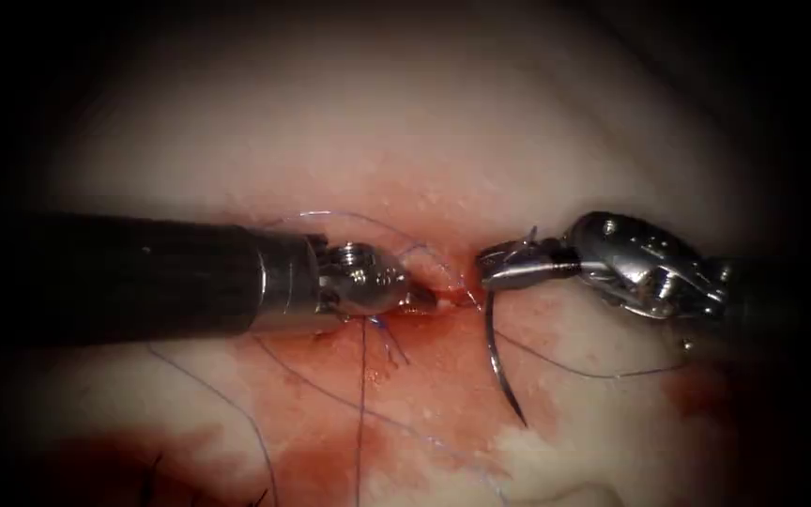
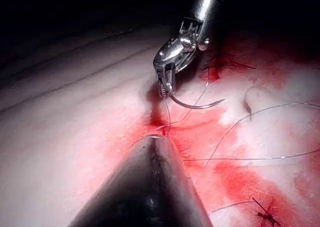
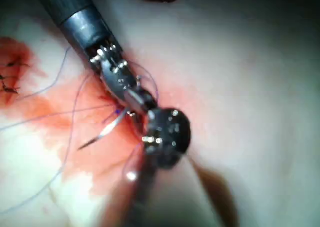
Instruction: Wound Closure
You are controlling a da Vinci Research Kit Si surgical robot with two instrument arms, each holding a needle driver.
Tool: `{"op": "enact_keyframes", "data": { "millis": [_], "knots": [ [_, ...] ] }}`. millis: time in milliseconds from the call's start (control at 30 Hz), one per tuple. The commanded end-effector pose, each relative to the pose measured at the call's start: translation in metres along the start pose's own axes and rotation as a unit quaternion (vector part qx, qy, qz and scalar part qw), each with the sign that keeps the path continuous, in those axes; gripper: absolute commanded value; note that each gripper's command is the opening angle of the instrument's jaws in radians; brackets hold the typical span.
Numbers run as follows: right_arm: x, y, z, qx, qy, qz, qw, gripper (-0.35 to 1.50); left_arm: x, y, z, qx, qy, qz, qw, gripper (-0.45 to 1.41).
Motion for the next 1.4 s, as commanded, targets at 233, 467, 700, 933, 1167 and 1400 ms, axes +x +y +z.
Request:
{"op": "enact_keyframes", "data": {
  "millis": [233, 467, 700, 933, 1167, 1400],
  "knots": [
    [-0.0002, 0.0005, 0.0010, -0.003, 0.001, -0.007, 1.000, -0.35, -0.0007, 0.0000, 0.0025, -0.020, -0.013, 0.003, 1.000, -0.45],
    [-0.0001, 0.0015, 0.0015, -0.016, 0.003, -0.018, 1.000, -0.35, -0.0007, 0.0007, 0.0024, -0.100, 0.003, -0.015, 0.995, -0.45],
    [0.0000, 0.0031, 0.0009, -0.047, 0.008, -0.032, 0.998, -0.35, -0.0020, 0.0012, 0.0040, -0.161, 0.000, -0.008, 0.987, -0.45],
    [0.0000, 0.0030, 0.0006, -0.068, 0.010, -0.038, 0.997, -0.35, -0.0015, 0.0002, 0.0060, -0.187, -0.014, -0.022, 0.982, -0.45],
    [0.0001, 0.0032, 0.0011, -0.072, 0.008, -0.059, 0.996, -0.35, -0.0020, -0.0012, 0.0063, -0.226, -0.010, -0.049, 0.973, -0.45],
    [0.0002, 0.0045, 0.0022, -0.083, -0.007, -0.112, 0.990, -0.35, -0.0006, 0.0006, 0.0056, -0.295, 0.038, -0.053, 0.953, -0.45]
  ]
}}
